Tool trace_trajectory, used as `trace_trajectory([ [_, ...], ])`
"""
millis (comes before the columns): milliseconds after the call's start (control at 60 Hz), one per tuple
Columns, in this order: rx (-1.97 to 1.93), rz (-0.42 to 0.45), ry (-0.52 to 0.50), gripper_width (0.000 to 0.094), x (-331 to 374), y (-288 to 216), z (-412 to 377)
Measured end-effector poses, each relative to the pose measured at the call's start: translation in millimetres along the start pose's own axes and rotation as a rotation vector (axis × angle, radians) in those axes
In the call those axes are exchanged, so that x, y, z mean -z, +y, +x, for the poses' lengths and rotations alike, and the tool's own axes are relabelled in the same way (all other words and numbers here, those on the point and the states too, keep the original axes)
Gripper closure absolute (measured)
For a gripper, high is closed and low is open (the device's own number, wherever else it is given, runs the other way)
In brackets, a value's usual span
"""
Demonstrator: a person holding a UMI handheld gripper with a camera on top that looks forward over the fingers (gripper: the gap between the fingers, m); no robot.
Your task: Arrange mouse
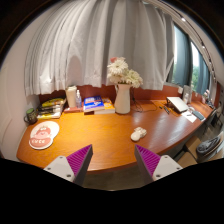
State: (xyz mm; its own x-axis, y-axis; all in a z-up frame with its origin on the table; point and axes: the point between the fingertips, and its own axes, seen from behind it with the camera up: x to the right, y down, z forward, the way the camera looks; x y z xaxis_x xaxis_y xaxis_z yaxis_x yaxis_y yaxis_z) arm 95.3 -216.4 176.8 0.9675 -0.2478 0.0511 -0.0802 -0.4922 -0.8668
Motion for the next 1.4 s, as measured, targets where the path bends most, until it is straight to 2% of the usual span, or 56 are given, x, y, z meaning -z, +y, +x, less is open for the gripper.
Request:
trace_trajectory([
  [50,0.008,-0.020,0.012,0.0090,-34.0,45.0,21.0],
  [283,-0.034,-0.150,0.056,0.0100,-111.5,94.6,104.7],
  [567,-0.049,-0.231,-0.001,0.0112,-217.6,76.8,140.2],
  [783,-0.004,-0.278,-0.063,0.0115,-273.1,55.4,126.3],
  [950,0.020,-0.307,-0.169,0.0131,-297.5,43.3,96.9],
  [1100,0.056,-0.361,-0.186,0.0241,-311.5,49.7,91.0],
  [1233,0.083,-0.348,-0.196,0.0393,-318.2,44.6,91.1],
  [1400,0.132,-0.348,-0.214,0.0483,-319.1,45.3,88.0],
])
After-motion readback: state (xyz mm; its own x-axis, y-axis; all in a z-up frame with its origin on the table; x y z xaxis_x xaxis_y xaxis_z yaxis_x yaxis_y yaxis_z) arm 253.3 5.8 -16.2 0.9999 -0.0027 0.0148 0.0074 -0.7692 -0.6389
